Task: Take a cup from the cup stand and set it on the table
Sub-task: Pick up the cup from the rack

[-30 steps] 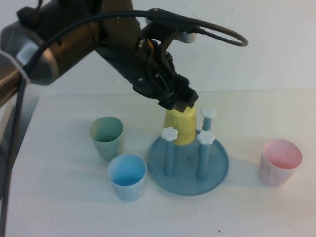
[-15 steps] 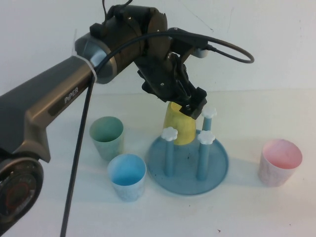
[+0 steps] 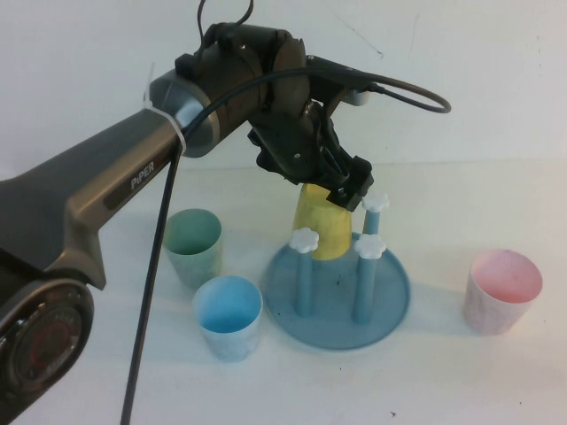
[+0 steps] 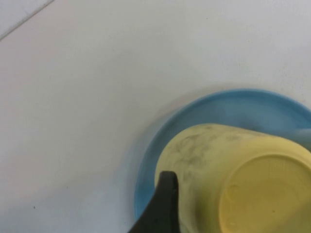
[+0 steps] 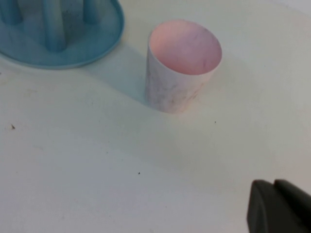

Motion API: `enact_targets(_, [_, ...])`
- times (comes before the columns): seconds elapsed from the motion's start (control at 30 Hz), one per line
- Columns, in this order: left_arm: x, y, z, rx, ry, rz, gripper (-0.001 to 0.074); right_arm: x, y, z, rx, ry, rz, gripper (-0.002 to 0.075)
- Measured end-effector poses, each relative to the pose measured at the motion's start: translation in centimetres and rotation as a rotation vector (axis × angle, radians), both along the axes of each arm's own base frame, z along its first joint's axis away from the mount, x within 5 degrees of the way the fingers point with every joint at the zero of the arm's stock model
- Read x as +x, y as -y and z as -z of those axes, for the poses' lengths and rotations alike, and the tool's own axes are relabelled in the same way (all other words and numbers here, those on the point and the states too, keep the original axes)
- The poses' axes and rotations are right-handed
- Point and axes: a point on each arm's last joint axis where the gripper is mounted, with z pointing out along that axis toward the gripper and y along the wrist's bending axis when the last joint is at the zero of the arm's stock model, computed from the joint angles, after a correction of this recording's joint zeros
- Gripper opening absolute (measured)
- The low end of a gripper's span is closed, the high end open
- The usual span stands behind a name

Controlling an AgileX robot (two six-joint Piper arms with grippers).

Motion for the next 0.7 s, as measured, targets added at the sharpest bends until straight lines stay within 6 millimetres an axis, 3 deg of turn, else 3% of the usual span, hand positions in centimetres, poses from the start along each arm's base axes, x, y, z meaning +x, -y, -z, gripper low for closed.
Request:
enact_targets(0.27, [0.13,0.08,0.38,0.003,-0.007,-0.001,0.0664,0.02,0.01,0.02,0.001,0.002,0.001,-0.0003])
enact_targets(0.47, [0.16,0.11,0.85,0.014,-0.024,0.000,0.0533,0.02,0.00,0.02,0.002,0.002,0.001,-0.0003])
enact_targets(0.7, [0.06,0.08,0.35,0.023,-0.035,0.009,0.0533,0.02,0.00,0.02,-0.009,0.005,-0.007,-0.0003])
